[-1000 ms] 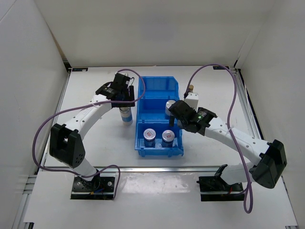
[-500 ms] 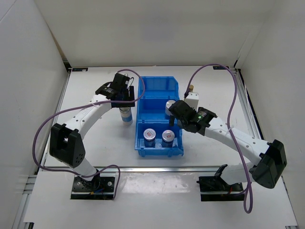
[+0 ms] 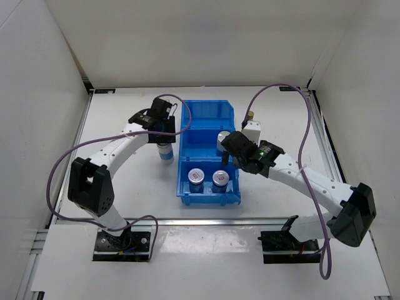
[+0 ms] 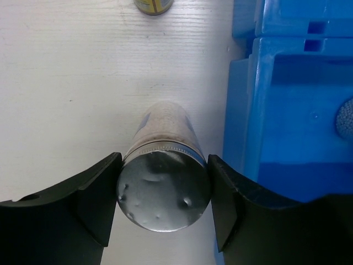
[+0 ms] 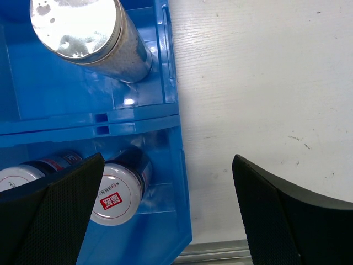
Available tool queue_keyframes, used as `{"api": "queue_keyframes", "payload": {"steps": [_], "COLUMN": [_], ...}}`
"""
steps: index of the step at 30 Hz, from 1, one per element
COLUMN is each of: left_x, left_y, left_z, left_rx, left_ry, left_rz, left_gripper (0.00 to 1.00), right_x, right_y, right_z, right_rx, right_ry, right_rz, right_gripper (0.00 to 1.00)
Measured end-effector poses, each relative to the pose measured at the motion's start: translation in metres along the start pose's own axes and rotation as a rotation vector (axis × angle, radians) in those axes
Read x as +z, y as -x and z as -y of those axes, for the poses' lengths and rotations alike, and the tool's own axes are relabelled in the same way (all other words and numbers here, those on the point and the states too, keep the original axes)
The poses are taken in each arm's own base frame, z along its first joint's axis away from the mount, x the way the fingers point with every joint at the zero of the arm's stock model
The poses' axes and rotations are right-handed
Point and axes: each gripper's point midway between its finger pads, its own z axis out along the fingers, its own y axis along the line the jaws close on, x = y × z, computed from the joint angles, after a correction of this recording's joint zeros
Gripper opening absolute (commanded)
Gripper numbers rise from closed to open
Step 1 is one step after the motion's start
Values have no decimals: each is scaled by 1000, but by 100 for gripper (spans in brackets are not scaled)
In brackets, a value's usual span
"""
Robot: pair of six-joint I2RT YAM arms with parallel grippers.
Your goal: Organize the condiment bottles
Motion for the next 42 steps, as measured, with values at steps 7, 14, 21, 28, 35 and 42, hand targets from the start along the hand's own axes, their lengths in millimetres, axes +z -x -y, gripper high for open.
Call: {"api": "queue_keyframes", "payload": {"steps": [7,14,21,28,35,42], "left_x": [-18,-99,-127,-74,-25,-3], "left_y": [3,67,79,56,31,18], "left_z": [-1,44,79,107,118,122], "left_rx": [8,44,61,109,145,148], "left_ry": [25,-70,-171,-160,-127,-112], "left_rz": [-6,235,303,186,77,30], "left_gripper": [21,17,12,16,33,74], "right_x": [0,0,1,0,0,2], "right_y": [0,0,-4,-3,-3,0], "right_z": [0,1,4,5,5,9], "right_rx": [0,9,15,19,23,33], "right_ry": [0,-3,-12,-11,-11,-22], "right_rz": [0,3,0,5,5,3], "right_gripper": [100,100,100,100,100,100]}}
